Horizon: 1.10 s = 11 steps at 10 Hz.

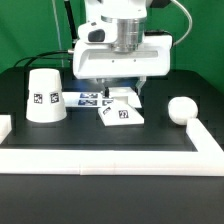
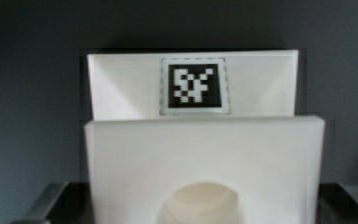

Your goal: Assemble lamp

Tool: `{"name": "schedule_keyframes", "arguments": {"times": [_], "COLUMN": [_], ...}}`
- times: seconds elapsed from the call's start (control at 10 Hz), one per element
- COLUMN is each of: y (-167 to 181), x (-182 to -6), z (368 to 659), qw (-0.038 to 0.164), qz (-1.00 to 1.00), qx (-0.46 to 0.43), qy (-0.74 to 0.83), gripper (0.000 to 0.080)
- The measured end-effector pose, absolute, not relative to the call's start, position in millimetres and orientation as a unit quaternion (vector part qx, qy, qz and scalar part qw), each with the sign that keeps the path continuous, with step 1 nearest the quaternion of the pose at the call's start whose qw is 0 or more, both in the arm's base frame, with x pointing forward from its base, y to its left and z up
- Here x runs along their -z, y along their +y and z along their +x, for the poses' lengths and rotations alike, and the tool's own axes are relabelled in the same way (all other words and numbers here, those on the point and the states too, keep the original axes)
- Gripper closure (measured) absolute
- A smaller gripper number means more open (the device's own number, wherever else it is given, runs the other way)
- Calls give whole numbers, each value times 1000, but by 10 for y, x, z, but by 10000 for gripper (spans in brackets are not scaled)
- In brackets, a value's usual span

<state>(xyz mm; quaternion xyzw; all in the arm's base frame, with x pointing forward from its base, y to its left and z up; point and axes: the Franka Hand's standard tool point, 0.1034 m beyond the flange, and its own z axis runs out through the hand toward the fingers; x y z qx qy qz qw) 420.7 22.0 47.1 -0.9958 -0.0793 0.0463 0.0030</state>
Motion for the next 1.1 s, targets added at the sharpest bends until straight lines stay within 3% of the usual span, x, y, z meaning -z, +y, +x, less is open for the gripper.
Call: {"name": "schedule_keyframes", "arguments": {"times": [0.4, 1.1], "y": [222, 380], "x": [-469, -480], "z": [4218, 5030], "qw": [3, 5], "qz": [-996, -996], "qx": [-47, -4], "qy": [-79, -84], "gripper": [265, 263]}}
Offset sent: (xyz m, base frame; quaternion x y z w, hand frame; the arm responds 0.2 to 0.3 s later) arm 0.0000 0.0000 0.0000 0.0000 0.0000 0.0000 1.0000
